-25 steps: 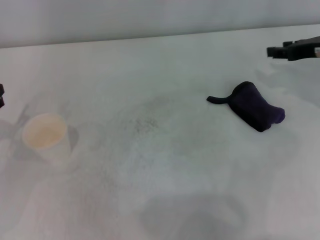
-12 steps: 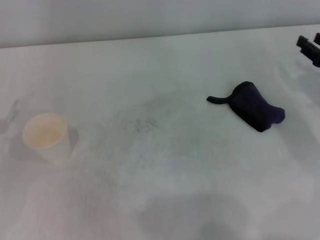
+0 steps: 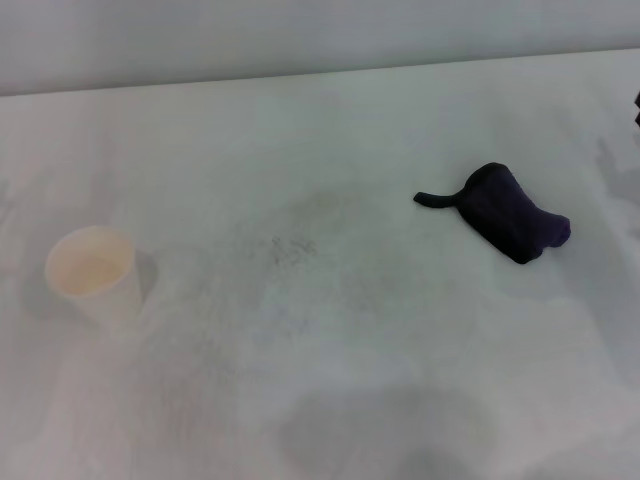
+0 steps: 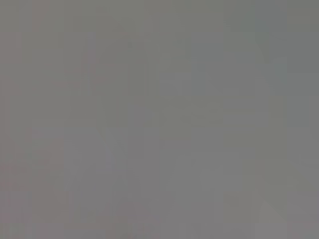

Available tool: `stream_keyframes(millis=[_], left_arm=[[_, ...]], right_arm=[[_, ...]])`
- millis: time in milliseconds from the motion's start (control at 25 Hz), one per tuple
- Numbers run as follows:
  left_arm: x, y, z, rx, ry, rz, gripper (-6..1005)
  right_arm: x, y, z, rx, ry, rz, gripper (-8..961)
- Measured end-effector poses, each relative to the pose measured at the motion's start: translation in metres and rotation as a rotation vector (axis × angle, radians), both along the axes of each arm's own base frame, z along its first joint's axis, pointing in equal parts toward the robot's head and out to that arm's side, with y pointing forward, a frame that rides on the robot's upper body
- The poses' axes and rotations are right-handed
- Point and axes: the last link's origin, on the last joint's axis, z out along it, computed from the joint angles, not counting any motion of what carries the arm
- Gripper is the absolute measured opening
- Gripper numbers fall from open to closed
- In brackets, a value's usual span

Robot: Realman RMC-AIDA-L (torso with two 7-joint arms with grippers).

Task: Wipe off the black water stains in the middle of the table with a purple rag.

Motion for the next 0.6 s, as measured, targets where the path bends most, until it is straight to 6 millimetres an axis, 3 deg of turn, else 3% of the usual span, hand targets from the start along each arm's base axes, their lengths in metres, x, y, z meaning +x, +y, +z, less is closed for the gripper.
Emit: stream_keyframes(millis=[600], left_arm=[[-0.003,-0.001,-0.005,0.117,-0.144,0.067,885]], right_arm=[[-0.002,0.002,0.011,0.073,-0.093,0.012,543]])
